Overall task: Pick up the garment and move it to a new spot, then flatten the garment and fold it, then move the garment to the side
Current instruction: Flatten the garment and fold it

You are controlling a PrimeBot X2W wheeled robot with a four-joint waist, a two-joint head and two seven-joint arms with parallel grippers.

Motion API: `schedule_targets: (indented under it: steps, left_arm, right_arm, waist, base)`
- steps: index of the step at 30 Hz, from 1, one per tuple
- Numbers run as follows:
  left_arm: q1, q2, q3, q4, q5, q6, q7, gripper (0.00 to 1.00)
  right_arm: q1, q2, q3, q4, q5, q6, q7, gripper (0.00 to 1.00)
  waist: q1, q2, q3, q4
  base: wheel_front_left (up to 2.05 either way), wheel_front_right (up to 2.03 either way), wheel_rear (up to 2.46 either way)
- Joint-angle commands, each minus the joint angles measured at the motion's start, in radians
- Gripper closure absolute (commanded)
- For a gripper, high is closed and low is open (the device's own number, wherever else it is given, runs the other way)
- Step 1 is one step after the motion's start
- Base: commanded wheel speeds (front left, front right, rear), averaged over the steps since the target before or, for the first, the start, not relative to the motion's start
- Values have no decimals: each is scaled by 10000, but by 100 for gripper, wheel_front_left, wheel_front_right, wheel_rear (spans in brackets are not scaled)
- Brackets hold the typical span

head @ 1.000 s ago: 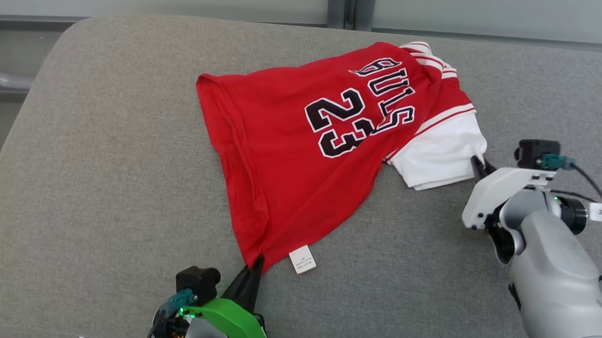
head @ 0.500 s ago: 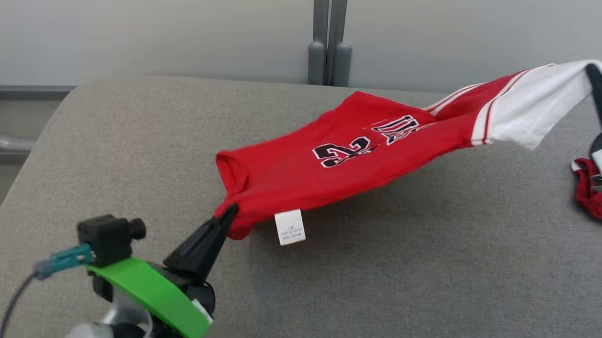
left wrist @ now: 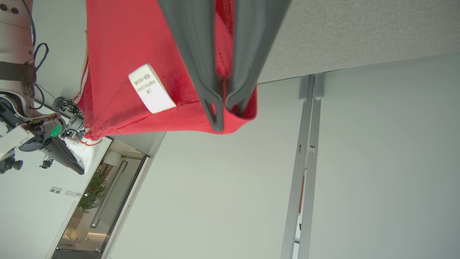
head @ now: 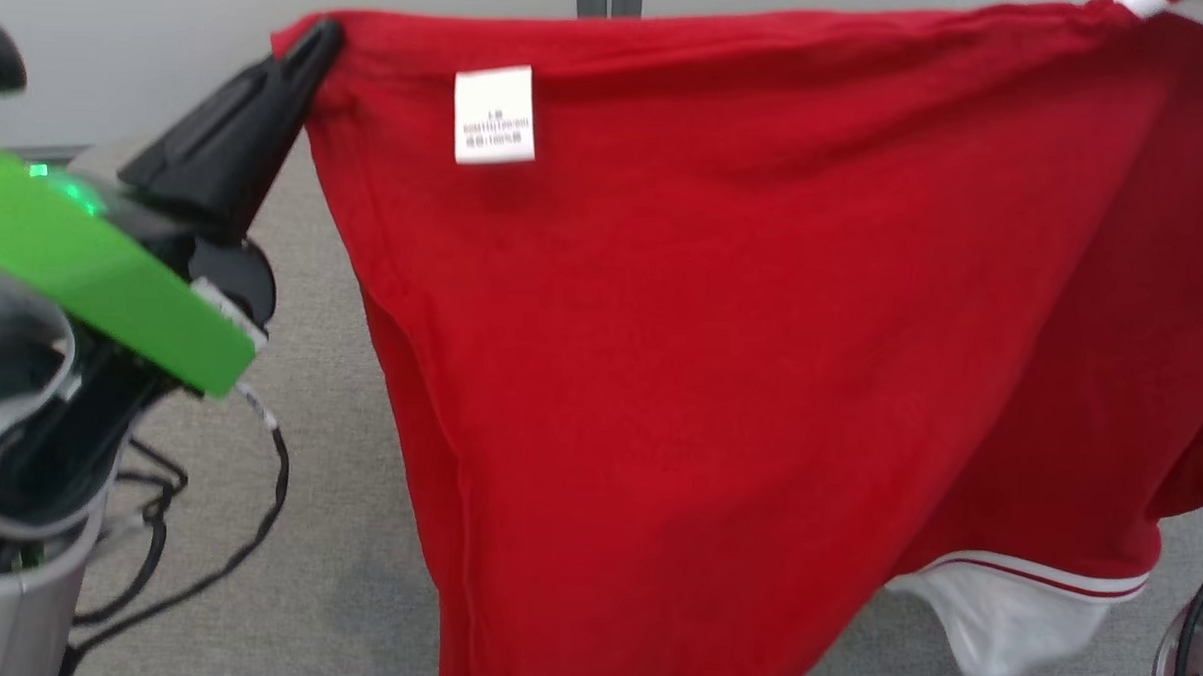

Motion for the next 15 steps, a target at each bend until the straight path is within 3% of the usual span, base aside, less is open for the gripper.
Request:
schedule_targets:
  steps: [1, 8, 15]
  left_arm:
    - [-751, -99, -118, 583, 159, -19, 127, 100]
    - [-4022, -727, -415, 4291, 990, -190, -306, 100]
    - [-7374, -1416, -379, 7792, 2329, -752, -2669, 100]
  right_arm:
    - [-540, 116, 64, 292, -417, 0, 70, 100]
    - [-3220, 669, 143, 2350, -2341, 0, -854, 100]
    - [-6055, 1041, 519, 4592, -3530, -1, -3246, 100]
  waist:
    - [0, 0, 1253, -353]
    - [0, 0, 3297, -627]
    - [0, 0, 4427, -993]
  base:
    - [0, 0, 0]
    - [0, 0, 0]
    - [0, 0, 0]
